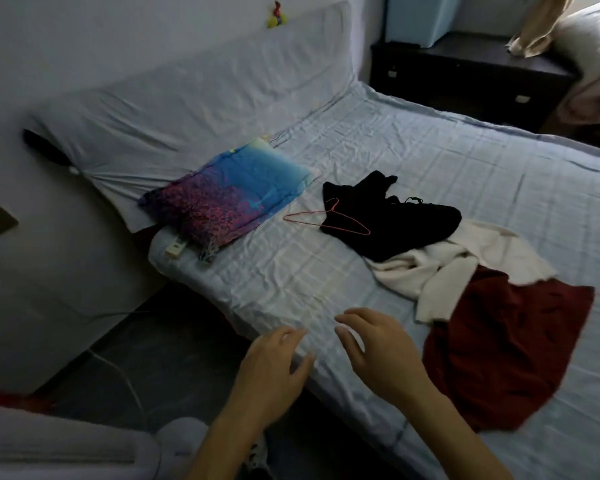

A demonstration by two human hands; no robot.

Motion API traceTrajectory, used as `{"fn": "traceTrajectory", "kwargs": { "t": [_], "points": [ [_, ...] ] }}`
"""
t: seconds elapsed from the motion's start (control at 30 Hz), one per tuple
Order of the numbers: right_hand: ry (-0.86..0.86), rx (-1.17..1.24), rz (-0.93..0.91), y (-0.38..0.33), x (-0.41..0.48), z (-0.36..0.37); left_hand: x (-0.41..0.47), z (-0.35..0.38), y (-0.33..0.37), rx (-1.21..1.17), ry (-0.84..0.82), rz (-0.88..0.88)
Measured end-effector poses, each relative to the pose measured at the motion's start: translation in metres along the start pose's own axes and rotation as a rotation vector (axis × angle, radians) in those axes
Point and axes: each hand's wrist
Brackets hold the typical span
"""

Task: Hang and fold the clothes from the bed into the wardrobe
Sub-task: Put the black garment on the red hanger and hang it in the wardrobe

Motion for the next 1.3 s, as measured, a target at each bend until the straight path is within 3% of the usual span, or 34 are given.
{"fn": "traceTrajectory", "kwargs": {
  "t": [0.27, 0.57, 1.13, 1.3],
  "points": [
    [0.026, -0.112, 0.191, -0.029, 0.117, 0.036, 0.13, -0.065, -0.08, -0.022, -0.054, 0.197],
    [0.03, -0.147, 0.332, -0.034, 0.217, 0.062, 0.253, -0.114, -0.104, -0.01, -0.148, 0.384],
    [0.018, -0.067, 0.56, 0.109, 0.371, 0.156, 0.498, -0.063, -0.106, 0.183, -0.357, 0.391],
    [-0.093, -0.034, 0.605, 0.148, 0.406, 0.189, 0.566, -0.036, -0.117, 0.215, -0.426, 0.375]
  ]
}}
Point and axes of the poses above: each hand's wrist, its own x-axis towards the middle knuckle, its own z-axis out of the palm, y = z × x, and after that the axes turned 9 degrees about -x, right-handed
